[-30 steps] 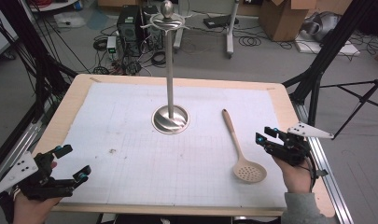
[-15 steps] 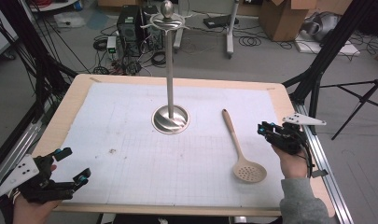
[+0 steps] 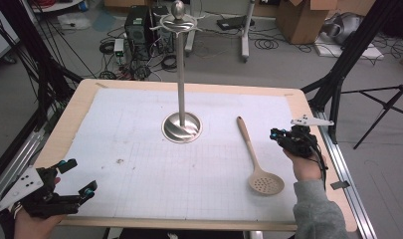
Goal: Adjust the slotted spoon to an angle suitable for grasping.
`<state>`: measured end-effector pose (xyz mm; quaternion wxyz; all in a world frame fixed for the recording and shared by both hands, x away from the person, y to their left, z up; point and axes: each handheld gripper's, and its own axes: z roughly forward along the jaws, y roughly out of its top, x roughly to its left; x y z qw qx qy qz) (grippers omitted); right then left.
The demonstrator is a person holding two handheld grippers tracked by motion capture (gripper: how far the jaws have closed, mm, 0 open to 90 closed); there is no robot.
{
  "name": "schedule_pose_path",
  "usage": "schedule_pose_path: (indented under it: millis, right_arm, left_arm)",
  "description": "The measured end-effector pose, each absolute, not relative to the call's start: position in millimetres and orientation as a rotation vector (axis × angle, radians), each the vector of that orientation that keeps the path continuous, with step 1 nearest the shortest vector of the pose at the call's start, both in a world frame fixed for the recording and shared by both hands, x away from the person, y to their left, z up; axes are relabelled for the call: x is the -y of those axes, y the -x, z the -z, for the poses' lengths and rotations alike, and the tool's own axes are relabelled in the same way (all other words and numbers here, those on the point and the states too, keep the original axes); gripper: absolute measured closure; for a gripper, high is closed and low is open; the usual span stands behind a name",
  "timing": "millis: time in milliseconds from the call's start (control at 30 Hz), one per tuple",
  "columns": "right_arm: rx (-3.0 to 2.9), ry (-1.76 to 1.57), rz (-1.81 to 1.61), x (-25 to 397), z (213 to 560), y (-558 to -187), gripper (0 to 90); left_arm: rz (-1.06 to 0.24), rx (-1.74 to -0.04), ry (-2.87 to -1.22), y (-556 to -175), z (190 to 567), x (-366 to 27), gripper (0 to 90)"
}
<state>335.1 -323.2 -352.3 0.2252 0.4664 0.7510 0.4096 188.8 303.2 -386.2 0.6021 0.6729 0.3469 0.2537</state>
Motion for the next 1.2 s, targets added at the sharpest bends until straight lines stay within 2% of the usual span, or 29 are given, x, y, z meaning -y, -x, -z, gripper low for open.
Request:
schedule_pose_path:
  millis: [267,1200]
  right_arm:
    - [-2.097,-1.258,-1.043,308.7,347.8,-346.5,89.3]
    - [-2.088,-1.390,-0.885,290.6,369.9,-387.0,90.0]
  left_arm:
    - [-0.582,-0.817,-1.564,-190.2,389.6,-304.1,2.9]
    - [-0.553,-0.836,-1.587,-194.7,398.7,-301.3,2.9]
